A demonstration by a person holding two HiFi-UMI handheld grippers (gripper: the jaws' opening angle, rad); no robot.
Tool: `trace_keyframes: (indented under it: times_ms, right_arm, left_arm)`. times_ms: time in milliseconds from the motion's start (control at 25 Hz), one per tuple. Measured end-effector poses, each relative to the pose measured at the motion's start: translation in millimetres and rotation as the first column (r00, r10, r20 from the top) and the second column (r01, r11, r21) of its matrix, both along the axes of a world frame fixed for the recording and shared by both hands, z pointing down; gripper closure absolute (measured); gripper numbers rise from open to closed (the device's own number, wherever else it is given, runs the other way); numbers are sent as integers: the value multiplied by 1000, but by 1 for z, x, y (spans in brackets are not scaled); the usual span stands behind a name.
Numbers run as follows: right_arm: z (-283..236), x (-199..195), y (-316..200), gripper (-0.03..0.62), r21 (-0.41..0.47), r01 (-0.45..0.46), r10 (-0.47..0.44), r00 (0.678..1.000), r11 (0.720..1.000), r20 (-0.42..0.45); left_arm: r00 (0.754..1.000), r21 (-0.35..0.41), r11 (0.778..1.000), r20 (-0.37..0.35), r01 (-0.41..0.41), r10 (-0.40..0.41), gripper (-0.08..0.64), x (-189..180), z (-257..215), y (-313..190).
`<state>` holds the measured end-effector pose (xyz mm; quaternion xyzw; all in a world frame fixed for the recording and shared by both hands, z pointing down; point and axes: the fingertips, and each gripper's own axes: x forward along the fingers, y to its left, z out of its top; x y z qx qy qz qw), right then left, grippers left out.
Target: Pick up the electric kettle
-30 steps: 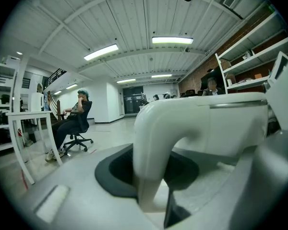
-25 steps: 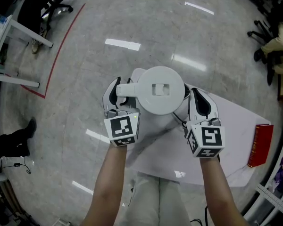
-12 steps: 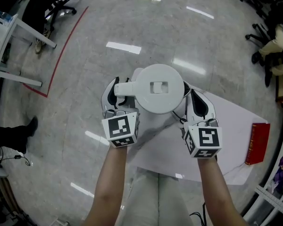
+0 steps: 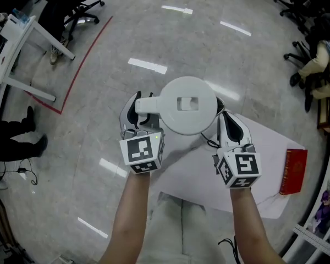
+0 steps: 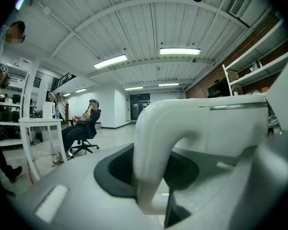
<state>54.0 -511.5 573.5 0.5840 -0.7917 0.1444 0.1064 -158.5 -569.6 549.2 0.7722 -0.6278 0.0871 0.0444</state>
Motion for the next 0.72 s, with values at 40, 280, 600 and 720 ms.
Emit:
trace_keyframes:
  times_ms: [40,280,600,720]
  right_arm:
    - [-8,-2,3,571,10,4,-4,1000,1000,-6]
    - [-69,-11,18,569,86,48,-45,998,995,-35]
    - [-128,-18,35,569,84,85,-85,996,993,-5]
    - [-144,-18,43,569,79,93,-90,995,993,-36]
  left_arm:
    - [1000,1,1000,-7,5,-4,438,-3,-8,3]
    - [999,25,999,-26,29,-28,436,-10,-63,11]
    - [1000,73,997,-7,18,-18,434,-6,-141,23]
    - [999,83,996,-12,36,-35,434,-7,-165,32]
